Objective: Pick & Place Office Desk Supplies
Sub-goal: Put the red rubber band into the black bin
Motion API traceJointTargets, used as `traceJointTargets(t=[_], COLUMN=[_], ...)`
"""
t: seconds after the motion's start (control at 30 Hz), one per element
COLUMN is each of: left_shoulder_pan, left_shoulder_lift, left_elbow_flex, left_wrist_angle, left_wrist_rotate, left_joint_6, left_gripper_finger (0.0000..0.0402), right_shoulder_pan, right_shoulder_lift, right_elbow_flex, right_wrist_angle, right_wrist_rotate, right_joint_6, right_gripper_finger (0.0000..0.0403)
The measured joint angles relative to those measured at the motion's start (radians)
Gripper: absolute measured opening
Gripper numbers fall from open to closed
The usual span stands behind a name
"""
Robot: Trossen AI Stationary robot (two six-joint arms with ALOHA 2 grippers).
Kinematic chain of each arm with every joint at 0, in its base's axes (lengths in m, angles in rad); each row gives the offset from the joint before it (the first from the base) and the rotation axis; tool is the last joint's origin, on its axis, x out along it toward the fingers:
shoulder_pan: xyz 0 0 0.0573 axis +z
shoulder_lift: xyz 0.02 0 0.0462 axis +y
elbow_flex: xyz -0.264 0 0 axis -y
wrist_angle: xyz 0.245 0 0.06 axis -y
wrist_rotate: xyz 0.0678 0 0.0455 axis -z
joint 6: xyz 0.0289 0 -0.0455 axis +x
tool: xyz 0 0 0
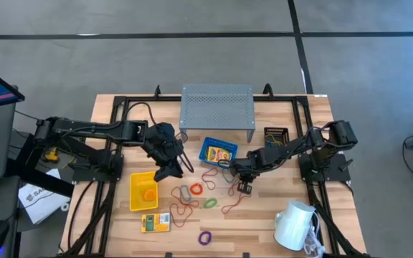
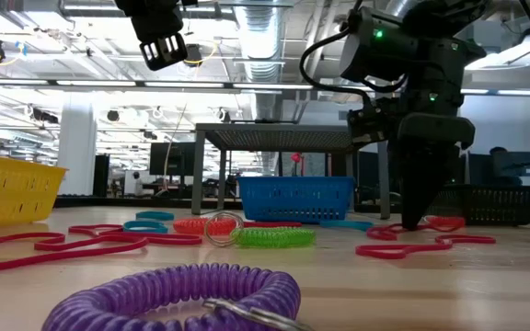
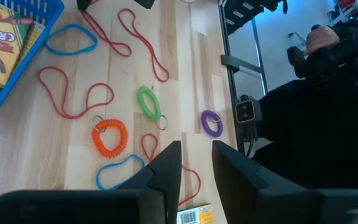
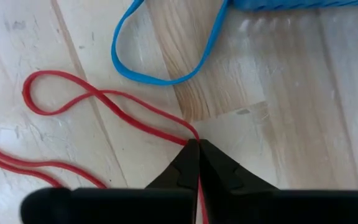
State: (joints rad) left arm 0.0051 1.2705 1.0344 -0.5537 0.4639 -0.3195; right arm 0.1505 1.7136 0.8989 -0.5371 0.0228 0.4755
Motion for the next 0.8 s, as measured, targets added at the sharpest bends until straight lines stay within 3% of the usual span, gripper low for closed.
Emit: traceJointTargets(t=[0.47, 0.8], left_shoulder_pan=[0.000, 0.000], left_shoulder_lift=[0.000, 0.000], left_elbow_flex=[0.000, 0.000], left_wrist_angle=[0.000, -0.001], left_wrist_rotate=[-0.001, 0.000], left_joint_6=[0.001, 0.001], left_gripper_finger=[0.0085, 0.0085], right_shoulder_pan=[0.007, 0.007], right_shoulder_lift=[-0.208, -0.458], right_elbow_flex=[-0.003, -0.002], right_wrist_angle=[-0.019, -0.192], right_wrist_rotate=[-0.023, 0.042], right_joint_6=[0.114, 0.192], right_gripper_finger=[0.0000, 0.0000])
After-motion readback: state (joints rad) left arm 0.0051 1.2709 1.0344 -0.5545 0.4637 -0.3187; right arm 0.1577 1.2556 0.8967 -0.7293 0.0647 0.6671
